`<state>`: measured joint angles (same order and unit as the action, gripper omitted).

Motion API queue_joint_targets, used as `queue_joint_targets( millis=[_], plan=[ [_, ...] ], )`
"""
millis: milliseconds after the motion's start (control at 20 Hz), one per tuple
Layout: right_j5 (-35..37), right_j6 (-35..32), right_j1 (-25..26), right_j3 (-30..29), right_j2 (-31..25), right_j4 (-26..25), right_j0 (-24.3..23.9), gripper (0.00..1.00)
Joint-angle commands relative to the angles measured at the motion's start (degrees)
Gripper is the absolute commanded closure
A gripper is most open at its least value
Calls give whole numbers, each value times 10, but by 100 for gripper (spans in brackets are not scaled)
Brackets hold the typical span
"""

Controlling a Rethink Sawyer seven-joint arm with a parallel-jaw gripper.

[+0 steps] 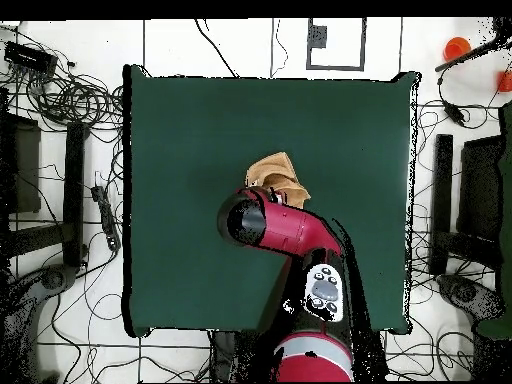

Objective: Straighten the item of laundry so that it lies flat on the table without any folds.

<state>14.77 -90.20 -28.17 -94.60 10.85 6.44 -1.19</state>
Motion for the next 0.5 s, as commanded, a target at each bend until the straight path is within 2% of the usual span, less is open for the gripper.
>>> queue_joint_targets(
  millis=[50,500],
  plan=[
    [-28,-158,7,-35,-17,33,11,100],
    [-52,-166,7,-49,-7,31,21,100]
  ],
)
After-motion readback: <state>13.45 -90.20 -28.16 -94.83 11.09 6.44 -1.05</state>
